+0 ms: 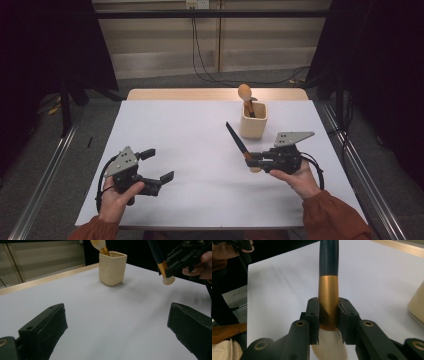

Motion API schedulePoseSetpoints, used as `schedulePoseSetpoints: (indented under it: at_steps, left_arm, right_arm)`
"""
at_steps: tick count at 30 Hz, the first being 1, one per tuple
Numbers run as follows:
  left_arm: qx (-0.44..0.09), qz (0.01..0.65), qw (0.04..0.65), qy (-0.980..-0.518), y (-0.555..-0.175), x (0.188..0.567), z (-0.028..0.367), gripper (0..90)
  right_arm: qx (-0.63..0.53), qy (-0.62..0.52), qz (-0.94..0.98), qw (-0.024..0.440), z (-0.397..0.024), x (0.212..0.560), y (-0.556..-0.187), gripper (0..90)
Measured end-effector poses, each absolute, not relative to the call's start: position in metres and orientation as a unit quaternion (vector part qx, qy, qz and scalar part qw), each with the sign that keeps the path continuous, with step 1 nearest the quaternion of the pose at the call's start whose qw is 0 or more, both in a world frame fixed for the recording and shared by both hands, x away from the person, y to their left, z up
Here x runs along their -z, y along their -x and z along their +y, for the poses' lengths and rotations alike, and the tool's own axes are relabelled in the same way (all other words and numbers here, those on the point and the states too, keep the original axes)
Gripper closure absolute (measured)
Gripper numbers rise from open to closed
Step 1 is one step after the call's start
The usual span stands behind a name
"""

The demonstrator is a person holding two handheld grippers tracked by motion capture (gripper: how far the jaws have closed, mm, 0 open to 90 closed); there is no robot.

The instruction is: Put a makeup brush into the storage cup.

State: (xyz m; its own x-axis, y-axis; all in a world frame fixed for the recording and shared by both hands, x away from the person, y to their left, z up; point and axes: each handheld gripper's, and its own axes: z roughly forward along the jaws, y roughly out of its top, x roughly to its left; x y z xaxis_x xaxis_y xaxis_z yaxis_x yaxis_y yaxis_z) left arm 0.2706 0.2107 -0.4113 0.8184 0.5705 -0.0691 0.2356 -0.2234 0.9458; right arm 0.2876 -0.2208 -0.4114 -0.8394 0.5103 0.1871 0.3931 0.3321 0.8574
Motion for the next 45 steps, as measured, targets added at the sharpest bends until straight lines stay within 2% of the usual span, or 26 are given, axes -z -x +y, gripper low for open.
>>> schedulePoseSetpoints:
  at_steps: [22, 45]
  left_arm:
    - [-0.112, 0.215, 0.562, -0.791, -0.290, 0.392, 0.168, 2.3]
    - [-0.069, 0.152, 0.448, -0.878, -0.309, 0.377, 0.132, 3.7]
  right_arm:
    - [-0.421, -0.185, 0.888, 0.011, -0.165, 0.401, -0.306, 72.2]
    - [-0.283, -0.092, 0.955, -0.016, -0.132, 0.387, -0.319, 72.3]
